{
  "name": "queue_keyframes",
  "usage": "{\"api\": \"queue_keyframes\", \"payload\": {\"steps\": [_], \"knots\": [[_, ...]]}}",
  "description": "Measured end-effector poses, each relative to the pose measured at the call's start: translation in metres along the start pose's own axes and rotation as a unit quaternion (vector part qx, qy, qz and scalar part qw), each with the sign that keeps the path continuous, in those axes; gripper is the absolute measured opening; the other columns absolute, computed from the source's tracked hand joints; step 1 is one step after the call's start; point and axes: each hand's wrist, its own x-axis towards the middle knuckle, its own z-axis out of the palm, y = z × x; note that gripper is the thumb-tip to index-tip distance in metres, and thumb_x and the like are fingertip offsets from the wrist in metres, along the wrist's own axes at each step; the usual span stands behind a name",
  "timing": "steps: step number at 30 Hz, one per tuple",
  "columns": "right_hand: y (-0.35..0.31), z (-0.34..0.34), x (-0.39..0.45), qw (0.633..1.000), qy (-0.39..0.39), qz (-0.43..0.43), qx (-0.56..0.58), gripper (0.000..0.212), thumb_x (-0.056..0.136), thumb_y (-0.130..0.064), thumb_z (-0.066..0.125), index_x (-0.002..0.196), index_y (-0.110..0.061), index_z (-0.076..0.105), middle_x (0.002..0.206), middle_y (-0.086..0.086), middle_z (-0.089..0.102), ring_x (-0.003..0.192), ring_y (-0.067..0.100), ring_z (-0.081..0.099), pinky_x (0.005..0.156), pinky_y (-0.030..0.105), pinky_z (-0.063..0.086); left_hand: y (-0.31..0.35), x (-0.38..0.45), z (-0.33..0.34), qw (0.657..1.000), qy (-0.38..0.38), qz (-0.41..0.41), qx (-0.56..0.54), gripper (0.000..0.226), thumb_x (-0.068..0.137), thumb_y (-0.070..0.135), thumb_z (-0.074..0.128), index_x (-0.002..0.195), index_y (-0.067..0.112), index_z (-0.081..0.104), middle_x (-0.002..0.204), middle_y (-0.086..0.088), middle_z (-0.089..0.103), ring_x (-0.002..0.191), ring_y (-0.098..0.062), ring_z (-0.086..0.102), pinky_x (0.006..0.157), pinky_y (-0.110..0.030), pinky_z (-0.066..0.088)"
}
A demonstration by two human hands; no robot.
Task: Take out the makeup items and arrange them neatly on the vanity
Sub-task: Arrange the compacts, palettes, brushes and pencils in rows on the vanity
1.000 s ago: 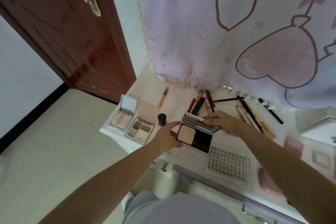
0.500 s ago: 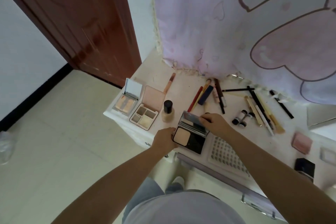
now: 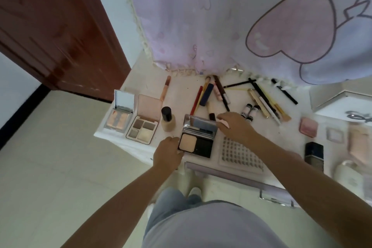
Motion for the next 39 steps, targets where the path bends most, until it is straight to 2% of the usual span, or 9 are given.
{"api": "queue_keyframes", "payload": {"steps": [4,6,9,12,18,22,29,34,39], "knots": [[0.038,0.002,-0.05,0.98,-0.047,-0.043,-0.187,0.067,0.067,-0.066,0.043,0.106,-0.015,0.062,0.102,0.01,0.069,0.098,0.036,0.065,0.082,0.049,0.051,0.005,-0.012,0.005,0.995,0.057,0.077,0.035,0.039,0.094,0.026,0.049,0.13,0.014,0.047,0.131,-0.003,0.051,0.119,-0.017,0.047,0.101,-0.023,0.038],[0.045,0.008,-0.065,0.953,-0.108,0.01,-0.281,0.09,0.054,-0.082,0.038,0.117,-0.021,0.056,0.121,0.011,0.062,0.115,0.037,0.056,0.09,0.056,0.043,0.011,-0.015,0.008,0.99,0.063,0.117,0.05,0.038,0.095,0.026,0.045,0.132,0.016,0.045,0.137,-0.002,0.047,0.124,-0.015,0.043,0.104,-0.022,0.034],[0.055,0.015,-0.073,0.946,-0.185,0.035,-0.265,0.103,0.067,-0.07,0.058,0.147,-0.024,0.011,0.156,0.011,0.0,0.144,0.032,0.003,0.113,0.057,0.002,0.021,-0.018,0.012,0.983,0.048,0.157,0.084,0.039,0.096,0.026,0.041,0.134,0.017,0.041,0.14,-0.002,0.04,0.128,-0.016,0.037,0.105,-0.022,0.032],[0.051,0.014,-0.073,0.953,-0.201,0.058,-0.218,0.105,0.071,-0.058,0.065,0.147,-0.027,-0.001,0.154,0.013,-0.015,0.143,0.03,-0.01,0.115,0.049,-0.003,0.03,-0.023,0.009,0.978,0.027,0.169,0.122,0.043,0.095,0.026,0.043,0.137,0.017,0.035,0.143,-0.003,0.034,0.131,-0.018,0.032,0.105,-0.025,0.031],[0.045,0.015,-0.072,0.962,-0.178,0.085,-0.187,0.105,0.065,-0.055,0.071,0.145,-0.031,0.007,0.153,0.017,0.0,0.142,0.033,0.0,0.115,0.045,0.002,0.034,-0.035,0.007,0.98,-0.035,0.169,0.099,0.052,0.094,0.027,0.046,0.142,0.018,0.028,0.146,-0.003,0.03,0.133,-0.019,0.032,0.11,-0.025,0.03],[0.03,0.009,-0.086,0.978,-0.153,0.086,-0.113,0.102,0.065,-0.052,0.074,0.144,-0.029,0.013,0.15,0.014,0.012,0.139,0.032,0.012,0.116,0.041,0.008,0.047,-0.043,-0.006,0.985,-0.104,0.118,-0.07,0.068,0.088,0.027,0.06,0.144,0.015,0.023,0.147,-0.004,0.029,0.134,-0.018,0.033,0.11,-0.027,0.031],[-0.011,-0.067,-0.129,0.992,-0.125,0.003,0.017,0.103,0.054,-0.06,0.069,0.141,-0.024,0.026,0.131,0.005,0.037,0.119,0.019,0.036,0.107,0.03,0.027,0.083,-0.05,-0.055,0.906,-0.203,0.102,-0.357,0.095,0.073,0.002,0.074,0.146,0.018,0.014,0.141,0.003,0.037,0.121,-0.006,0.039,0.107,-0.032,0.037],[-0.023,-0.146,-0.134,0.992,-0.079,-0.038,0.095,0.088,0.067,-0.044,0.073,0.141,-0.032,0.027,0.137,-0.002,0.036,0.123,0.015,0.035,0.105,0.026,0.025,0.13,-0.045,-0.107,0.839,-0.184,0.178,-0.481,0.106,0.051,0.02,0.073,0.139,0.033,0.016,0.129,0.011,0.046,0.118,-0.011,0.049,0.098,-0.032,0.046],[-0.017,-0.213,-0.129,0.989,-0.006,-0.054,0.139,0.089,0.059,-0.049,0.072,0.137,-0.04,0.031,0.124,-0.013,0.04,0.119,0.009,0.039,0.096,0.022,0.028,0.189,-0.032,-0.158,0.835,-0.076,0.229,-0.495,0.088,0.046,0.028,0.067,0.129,0.021,0.037,0.11,0.001,0.056,0.1,-0.016,0.058,0.092,-0.03,0.046]]}}
